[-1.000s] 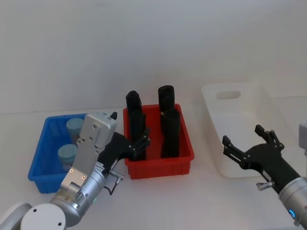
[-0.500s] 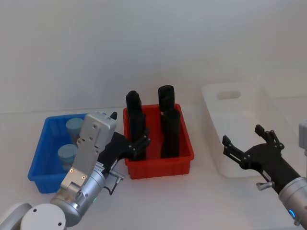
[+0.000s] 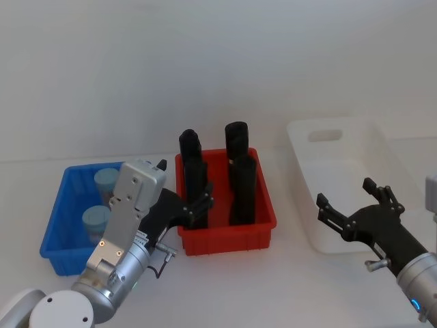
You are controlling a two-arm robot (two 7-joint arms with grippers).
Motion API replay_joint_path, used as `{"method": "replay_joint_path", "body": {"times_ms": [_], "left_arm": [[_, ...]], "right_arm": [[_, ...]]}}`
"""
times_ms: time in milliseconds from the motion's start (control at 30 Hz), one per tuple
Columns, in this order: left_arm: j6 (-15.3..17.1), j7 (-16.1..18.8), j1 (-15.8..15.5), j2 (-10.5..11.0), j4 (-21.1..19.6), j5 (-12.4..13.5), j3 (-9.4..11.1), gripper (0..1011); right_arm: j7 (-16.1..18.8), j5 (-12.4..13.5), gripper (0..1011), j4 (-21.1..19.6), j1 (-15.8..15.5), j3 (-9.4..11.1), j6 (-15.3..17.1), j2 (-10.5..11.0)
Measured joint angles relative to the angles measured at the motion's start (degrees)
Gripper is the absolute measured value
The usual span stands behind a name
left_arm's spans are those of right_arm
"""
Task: Pick the cotton swabs from the blue box and place them into the white box.
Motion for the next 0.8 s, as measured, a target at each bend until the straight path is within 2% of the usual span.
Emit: {"method": "replay_joint_path", "body": {"times_ms": [800], "left_arm": [[0.03,-0.04,-0.06,-0.01,0.11,-0.06,-0.13,1004]], "right_arm": [[0.0,0.0,1001,0.0,0.0,0.0,0.0,0.0]]}}
